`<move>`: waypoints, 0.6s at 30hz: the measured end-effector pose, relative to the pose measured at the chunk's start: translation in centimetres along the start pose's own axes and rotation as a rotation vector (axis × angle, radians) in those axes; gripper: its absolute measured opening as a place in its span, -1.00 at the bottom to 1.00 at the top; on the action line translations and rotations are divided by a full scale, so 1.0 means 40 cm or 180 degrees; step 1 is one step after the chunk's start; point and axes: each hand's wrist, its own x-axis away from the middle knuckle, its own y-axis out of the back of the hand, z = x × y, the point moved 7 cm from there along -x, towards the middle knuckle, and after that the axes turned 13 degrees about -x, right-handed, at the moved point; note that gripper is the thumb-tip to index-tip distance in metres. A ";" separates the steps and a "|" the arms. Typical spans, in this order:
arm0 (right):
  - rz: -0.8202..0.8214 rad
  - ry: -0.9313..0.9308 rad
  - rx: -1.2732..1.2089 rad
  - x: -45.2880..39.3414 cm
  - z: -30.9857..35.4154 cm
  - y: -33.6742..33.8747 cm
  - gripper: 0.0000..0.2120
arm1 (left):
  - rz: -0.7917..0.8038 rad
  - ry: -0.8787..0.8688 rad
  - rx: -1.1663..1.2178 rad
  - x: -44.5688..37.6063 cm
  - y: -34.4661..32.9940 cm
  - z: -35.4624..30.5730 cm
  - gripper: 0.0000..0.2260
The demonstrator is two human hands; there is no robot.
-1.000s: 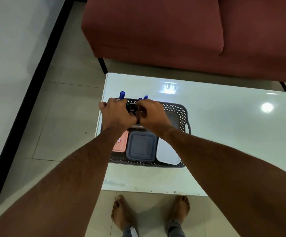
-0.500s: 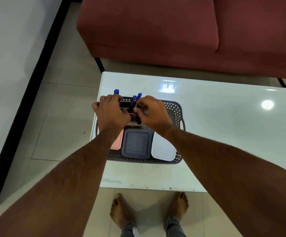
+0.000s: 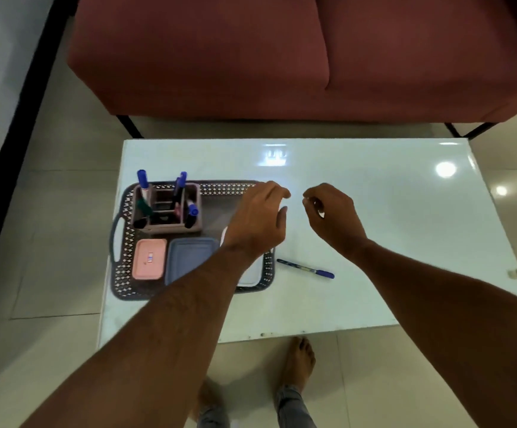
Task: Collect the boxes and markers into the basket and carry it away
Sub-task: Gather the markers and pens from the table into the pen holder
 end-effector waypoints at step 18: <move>0.1597 -0.0855 0.0464 0.312 -0.288 -0.055 -0.62 | 0.2000 -0.0459 -0.0902 0.129 -0.423 -0.190 -0.73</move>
